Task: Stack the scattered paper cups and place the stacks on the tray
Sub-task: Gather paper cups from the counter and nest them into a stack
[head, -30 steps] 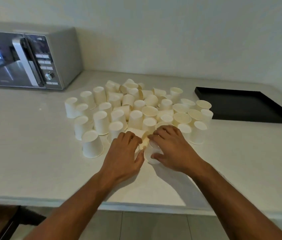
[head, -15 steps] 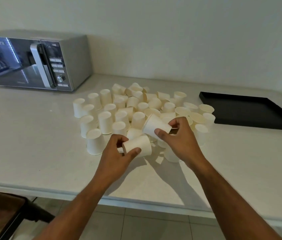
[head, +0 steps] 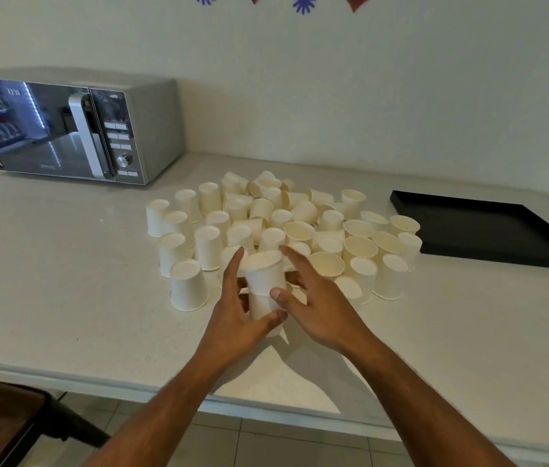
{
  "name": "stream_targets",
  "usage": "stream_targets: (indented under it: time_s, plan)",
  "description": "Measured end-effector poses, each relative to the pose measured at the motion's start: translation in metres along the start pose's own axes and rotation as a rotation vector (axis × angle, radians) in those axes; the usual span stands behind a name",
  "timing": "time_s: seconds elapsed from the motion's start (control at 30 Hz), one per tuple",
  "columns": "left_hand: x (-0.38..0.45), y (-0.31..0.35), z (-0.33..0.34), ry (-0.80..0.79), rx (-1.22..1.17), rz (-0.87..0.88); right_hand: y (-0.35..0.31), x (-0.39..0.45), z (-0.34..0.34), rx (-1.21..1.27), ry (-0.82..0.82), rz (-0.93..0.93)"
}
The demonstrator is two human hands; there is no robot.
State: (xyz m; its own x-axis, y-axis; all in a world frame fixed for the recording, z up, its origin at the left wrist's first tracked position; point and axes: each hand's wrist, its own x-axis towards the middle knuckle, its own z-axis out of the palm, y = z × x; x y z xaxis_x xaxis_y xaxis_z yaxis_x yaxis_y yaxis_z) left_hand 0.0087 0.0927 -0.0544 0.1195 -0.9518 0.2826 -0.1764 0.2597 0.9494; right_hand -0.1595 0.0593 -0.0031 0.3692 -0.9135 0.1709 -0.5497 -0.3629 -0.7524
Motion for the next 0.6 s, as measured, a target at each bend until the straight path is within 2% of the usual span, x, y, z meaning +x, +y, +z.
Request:
stream_targets:
  time_s: [0.1,0.27,0.47,0.6]
  plan:
    - [0.0,-0.005,-0.004,0.053,-0.004,0.042,0.002,0.002,0.008,-0.08,-0.011,-0.032]
    - [-0.002,-0.015,-0.015,0.061,0.057,0.031,-0.004,0.017,0.006,-0.052,0.181,0.055]
    - [-0.003,-0.029,-0.021,0.044,0.168,0.009,-0.006,0.026,0.021,-0.176,0.071,0.16]
    - [-0.002,-0.031,-0.021,0.045,0.178,0.001,-0.009,0.029,0.025,-0.139,0.237,0.143]
